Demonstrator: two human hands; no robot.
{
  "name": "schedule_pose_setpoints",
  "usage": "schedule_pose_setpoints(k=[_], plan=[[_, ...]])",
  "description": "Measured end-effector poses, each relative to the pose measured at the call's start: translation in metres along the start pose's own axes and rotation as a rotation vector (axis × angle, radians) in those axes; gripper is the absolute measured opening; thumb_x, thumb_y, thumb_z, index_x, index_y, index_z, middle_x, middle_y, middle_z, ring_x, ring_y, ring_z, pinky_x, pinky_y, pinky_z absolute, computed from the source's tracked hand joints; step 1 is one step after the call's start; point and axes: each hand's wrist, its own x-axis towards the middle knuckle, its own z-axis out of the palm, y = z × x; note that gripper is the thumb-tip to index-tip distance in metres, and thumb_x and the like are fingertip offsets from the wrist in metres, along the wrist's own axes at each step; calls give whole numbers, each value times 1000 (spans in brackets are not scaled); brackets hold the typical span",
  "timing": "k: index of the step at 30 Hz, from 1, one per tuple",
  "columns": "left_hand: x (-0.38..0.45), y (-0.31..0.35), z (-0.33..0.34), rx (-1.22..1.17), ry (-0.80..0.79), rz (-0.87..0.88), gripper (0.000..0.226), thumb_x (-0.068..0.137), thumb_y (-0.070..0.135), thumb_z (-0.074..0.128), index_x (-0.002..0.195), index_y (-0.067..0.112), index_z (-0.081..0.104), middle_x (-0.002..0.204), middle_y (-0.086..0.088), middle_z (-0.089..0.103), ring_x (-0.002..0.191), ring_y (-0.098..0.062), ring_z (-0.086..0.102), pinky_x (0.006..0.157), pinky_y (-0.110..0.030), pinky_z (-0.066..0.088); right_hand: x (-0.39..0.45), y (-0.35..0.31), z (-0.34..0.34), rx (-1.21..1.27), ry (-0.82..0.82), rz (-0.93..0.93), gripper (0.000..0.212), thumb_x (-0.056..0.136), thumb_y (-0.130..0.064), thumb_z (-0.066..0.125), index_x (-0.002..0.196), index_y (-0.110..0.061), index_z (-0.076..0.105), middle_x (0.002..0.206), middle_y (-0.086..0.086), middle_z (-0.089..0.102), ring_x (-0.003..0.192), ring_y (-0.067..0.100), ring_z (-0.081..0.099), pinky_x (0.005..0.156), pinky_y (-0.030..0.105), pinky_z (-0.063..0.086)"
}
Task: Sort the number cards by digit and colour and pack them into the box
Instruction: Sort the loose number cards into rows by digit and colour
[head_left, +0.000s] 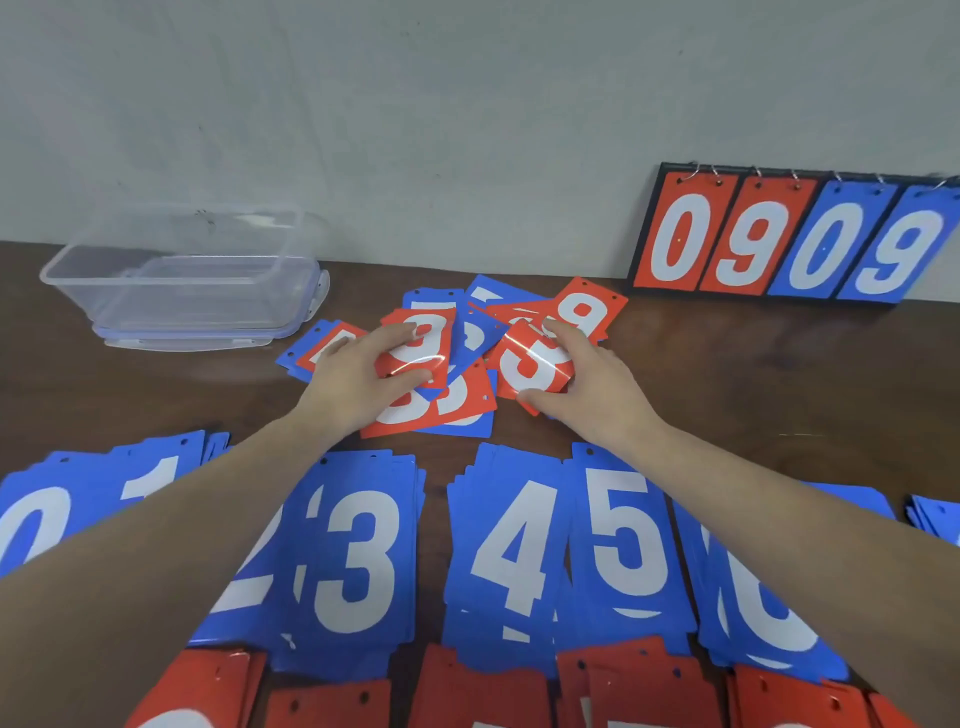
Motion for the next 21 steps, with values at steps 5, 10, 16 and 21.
schedule_pose_setpoints(k=[5,10,16,21], plan=[[-3,1,-3,-7,86,75,54,96,43,63,146,37,43,134,20,59,120,10,50,100,-21,44,-15,-4,-12,187,25,-54,72,90,-34,76,148,-42,33,150,-9,44,121,8,53,81,13,47],[1,3,3,247,-100,-15,88,86,76,48,159,37,16,168,10,12,155,-18,9,123,-51,8,-28,5,-19,277,36,21,72,89,-28,77,146,-39,35,151,-6,41,127,13,51,80,12,46],[2,13,1,281,-116,-71,78,91,69,51,157,42,20,165,1,25,152,-24,23,123,-49,13,-38,12,-24,300,11,57,74,88,-20,78,144,-38,34,150,-6,37,118,7,42,81,15,46],[-6,30,-9,45,-21,-129,64,92,47,68,147,40,37,146,0,51,112,-20,55,72,-27,52,-44,9,-34,455,42,116,70,87,-17,78,139,-41,38,147,-5,40,124,16,49,95,33,56]])
